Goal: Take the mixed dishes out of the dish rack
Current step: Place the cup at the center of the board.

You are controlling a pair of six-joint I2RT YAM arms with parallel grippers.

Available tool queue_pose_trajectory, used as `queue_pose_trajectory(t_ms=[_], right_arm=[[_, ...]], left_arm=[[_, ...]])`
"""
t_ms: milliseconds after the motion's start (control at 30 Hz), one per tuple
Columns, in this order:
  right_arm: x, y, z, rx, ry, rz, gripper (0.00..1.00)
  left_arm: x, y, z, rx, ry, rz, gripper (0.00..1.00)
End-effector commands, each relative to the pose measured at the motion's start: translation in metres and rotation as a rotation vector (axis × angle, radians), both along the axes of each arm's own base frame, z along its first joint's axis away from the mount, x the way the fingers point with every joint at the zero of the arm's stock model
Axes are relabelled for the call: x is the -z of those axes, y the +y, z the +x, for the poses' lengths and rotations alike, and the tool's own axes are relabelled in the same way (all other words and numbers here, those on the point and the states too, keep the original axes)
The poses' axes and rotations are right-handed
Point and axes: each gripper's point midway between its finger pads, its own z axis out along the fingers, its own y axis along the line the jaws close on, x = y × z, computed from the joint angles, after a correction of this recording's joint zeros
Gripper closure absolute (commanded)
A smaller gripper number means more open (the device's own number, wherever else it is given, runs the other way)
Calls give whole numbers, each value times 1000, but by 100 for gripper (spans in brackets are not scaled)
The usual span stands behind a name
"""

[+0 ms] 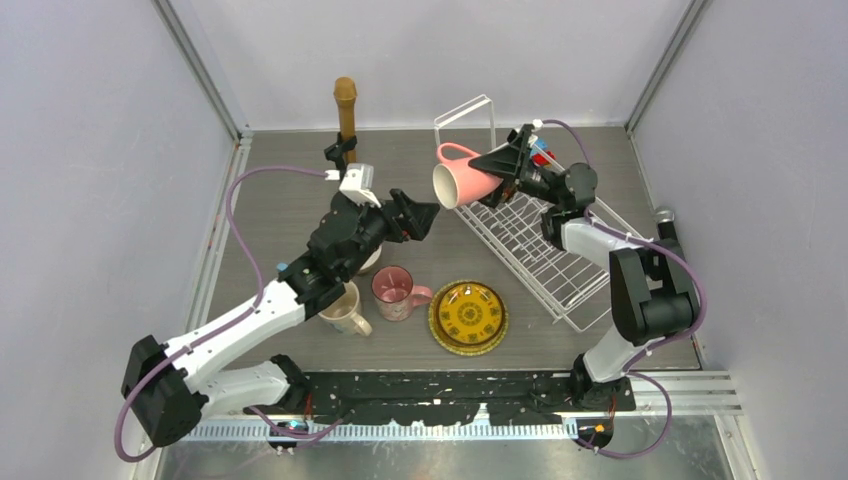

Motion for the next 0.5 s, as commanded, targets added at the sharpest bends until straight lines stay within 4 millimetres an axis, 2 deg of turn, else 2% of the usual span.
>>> queue_pose_trajectory(t_ms=[0,167,467], right_arm=[[-44,6,-26,-64,-186,60,82],[-40,17,-32,-111,-179,59,82],[-34,27,-43,-166,-197,41,82]], left_arm=[[-36,-15,13,35,-37,-109,16],[-41,-29,20,101,-27,-171,26],[-42,-31,25,108,-22,-171,49]])
